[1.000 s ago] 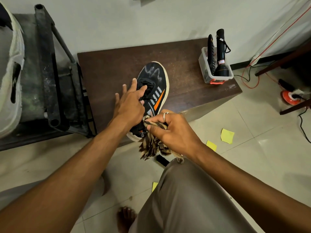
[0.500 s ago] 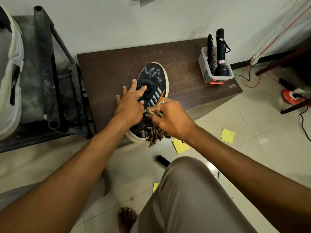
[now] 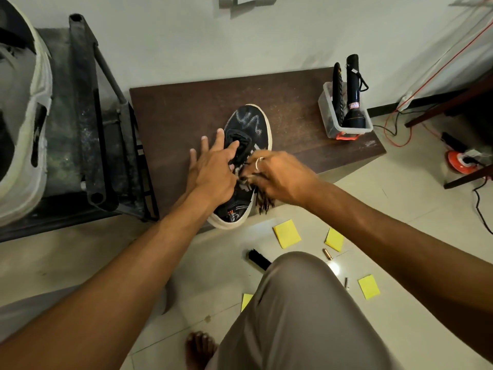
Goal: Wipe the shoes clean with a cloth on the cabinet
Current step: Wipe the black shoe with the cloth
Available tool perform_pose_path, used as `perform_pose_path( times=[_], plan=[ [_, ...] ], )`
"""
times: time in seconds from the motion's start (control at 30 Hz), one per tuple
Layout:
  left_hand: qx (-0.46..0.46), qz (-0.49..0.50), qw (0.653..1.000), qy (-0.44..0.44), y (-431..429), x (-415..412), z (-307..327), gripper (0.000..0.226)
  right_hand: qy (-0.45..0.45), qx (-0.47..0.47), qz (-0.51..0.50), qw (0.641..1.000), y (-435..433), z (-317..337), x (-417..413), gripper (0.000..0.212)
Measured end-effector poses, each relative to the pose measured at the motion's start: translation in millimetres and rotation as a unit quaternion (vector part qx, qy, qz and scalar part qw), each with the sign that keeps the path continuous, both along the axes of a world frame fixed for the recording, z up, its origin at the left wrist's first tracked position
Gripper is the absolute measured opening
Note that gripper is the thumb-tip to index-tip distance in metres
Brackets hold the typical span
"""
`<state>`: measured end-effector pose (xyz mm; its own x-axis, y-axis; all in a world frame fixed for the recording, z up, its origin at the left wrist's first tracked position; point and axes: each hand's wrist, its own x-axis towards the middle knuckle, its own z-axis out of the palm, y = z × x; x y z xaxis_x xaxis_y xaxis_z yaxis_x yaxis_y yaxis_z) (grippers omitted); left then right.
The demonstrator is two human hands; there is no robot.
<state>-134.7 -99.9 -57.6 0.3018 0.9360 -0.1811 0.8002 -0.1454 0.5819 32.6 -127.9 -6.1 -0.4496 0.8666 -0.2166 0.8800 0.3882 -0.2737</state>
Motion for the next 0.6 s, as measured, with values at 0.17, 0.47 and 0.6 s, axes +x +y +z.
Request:
perform_pose_path(
  times=[0.17, 0.47, 0.6],
  plan=[
    [0.065, -0.032, 0.997, 0.029, -2.2, 1.6, 3.4, 0.064, 0.019, 0.032, -0.023, 0.999, 8.3, -3.3, -0.9, 0.019],
    [0.063, -0.073, 0.995, 0.014, -1.5, -1.0, 4.9, 0.068, 0.04, 0.032, -0.051, 0.997, 12.0, -2.9, 8.0, 0.02],
    [0.063, -0.074, 0.995, 0.006, 3.0, -1.9, 2.1, 0.064, 0.032, -0.005, 0.058, 0.998, -6.1, 2.9, 1.0, 0.021]
  ],
)
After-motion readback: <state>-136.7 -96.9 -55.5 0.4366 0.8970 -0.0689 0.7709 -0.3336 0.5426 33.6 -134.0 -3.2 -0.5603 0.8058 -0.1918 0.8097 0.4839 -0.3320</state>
